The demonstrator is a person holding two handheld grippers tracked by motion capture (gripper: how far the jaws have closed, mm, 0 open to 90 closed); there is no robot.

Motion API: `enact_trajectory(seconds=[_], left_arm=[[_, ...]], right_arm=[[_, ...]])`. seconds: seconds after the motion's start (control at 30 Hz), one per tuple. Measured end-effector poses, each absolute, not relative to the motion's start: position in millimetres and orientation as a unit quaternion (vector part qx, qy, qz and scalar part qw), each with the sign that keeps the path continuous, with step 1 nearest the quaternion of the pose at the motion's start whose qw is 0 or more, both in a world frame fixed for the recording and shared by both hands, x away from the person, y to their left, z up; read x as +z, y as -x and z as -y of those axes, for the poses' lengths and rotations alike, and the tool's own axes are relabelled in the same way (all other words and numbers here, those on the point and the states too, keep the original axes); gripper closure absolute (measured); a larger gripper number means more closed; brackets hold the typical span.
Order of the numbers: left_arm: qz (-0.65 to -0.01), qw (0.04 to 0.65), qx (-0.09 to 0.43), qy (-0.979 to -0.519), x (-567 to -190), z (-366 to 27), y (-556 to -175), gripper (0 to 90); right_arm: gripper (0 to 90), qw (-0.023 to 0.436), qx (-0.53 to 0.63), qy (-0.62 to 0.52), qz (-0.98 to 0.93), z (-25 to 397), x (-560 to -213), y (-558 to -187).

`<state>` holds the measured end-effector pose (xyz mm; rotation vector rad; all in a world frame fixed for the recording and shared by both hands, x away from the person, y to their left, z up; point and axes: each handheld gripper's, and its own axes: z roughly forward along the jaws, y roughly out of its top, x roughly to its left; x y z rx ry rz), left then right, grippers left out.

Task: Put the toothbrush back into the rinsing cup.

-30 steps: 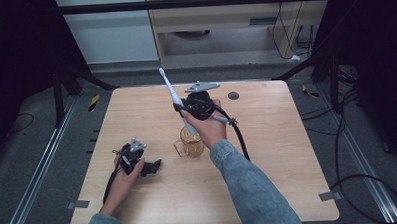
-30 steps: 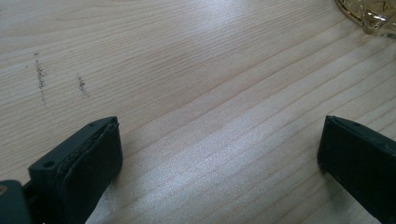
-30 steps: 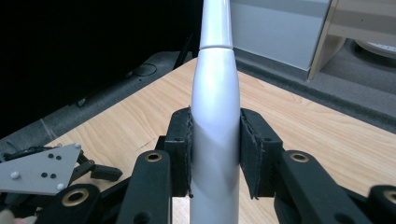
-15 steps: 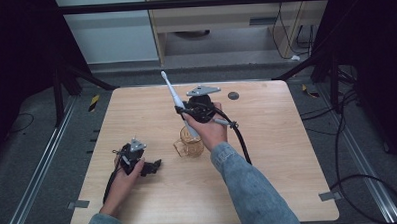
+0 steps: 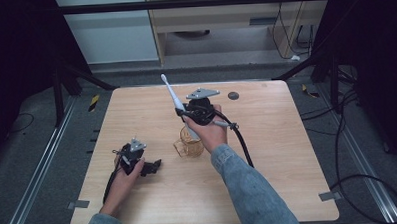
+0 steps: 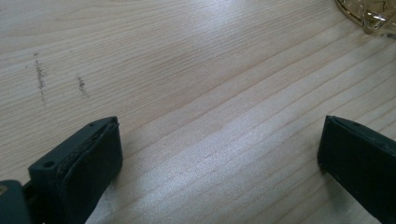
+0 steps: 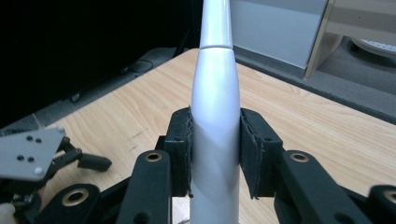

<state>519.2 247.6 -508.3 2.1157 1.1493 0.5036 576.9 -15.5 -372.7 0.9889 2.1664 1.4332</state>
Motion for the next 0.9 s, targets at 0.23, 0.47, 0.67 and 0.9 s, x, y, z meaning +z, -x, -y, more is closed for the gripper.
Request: enact_trajectory(seconds=[0.23,0.47,0.67,0.9], left_arm=[[-0.44,0.334,0.193,-0.811,-508,-248,-519,0.0],[-0.44,0.334,0.193,-0.811,-508,-248,-519,0.0],[-0.441,0.334,0.193,-0.81,-508,-248,-519,0.0],[-0.441,0.334,0.193,-0.81,-508,-248,-519,0.0]], right_arm=[[66.5,0.179,0.505,-0.351,-0.768,18,-379,-573],[66.5,0.182,0.503,-0.353,-0.768,20,-382,-575],[66.4,0.182,0.5,-0.352,-0.77,19,-386,-573],[66.4,0.183,0.493,-0.349,-0.776,19,-391,-570]])
